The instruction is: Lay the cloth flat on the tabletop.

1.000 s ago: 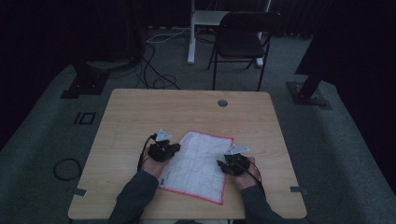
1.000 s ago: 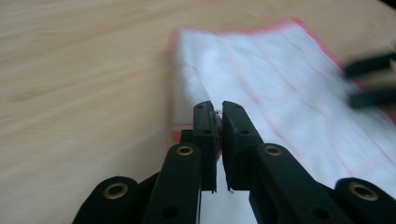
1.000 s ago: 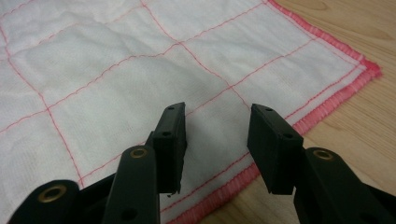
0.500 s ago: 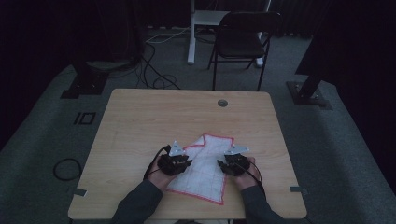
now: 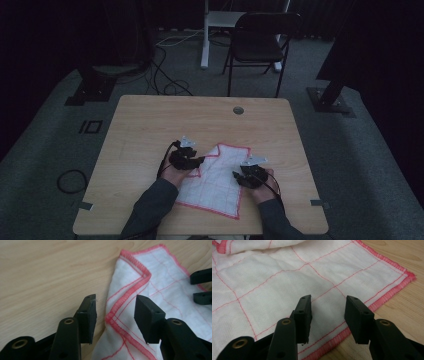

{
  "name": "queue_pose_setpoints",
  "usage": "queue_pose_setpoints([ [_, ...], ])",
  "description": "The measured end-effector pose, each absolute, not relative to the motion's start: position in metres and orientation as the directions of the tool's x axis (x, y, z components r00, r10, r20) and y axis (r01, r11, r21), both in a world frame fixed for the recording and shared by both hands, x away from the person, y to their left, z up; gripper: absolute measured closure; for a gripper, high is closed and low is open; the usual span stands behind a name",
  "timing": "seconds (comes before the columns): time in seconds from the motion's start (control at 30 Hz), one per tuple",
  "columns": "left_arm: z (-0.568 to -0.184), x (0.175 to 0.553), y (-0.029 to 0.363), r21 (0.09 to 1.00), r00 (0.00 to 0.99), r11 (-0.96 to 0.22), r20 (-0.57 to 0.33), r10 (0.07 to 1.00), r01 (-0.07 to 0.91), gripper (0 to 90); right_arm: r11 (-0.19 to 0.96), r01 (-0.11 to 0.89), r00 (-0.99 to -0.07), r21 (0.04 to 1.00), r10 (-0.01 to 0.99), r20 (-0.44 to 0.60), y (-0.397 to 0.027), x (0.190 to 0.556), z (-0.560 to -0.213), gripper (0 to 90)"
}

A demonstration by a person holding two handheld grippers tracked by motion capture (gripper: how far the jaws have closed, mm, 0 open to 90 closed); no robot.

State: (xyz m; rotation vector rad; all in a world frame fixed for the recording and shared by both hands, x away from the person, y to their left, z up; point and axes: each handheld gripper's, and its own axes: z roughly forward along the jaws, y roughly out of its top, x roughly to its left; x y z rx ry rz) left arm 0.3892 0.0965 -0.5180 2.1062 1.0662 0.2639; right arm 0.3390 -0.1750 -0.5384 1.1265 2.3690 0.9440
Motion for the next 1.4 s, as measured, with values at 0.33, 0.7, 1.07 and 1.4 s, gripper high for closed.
queue_pose_setpoints([
  [0.33, -0.522, 0.388, 0.099, 0.693, 0.608, -0.374, -0.117, 0.785, 0.616, 78.9, 0.46, 0.549, -0.622, 0.698, 0.783, -0.026, -0.176, 0.339, -0.539, 57.0],
  [0.7, -0.506, 0.405, 0.131, 0.723, 0.521, -0.299, -0.1, 0.847, 0.623, 88.2, 0.461, 0.548, -0.624, 0.698, 0.781, -0.025, -0.176, 0.34, -0.539, 57.0],
  [1.07, -0.515, 0.429, 0.158, 0.697, 0.428, -0.27, -0.059, 0.902, 0.664, 88.5, 0.467, 0.548, -0.632, 0.694, 0.774, -0.022, -0.177, 0.341, -0.538, 56.5],
  [1.4, -0.518, 0.437, 0.167, 0.698, 0.386, -0.246, -0.046, 0.921, 0.672, 75.6, 0.474, 0.546, -0.637, 0.691, 0.77, -0.025, -0.177, 0.343, -0.538, 54.5],
])
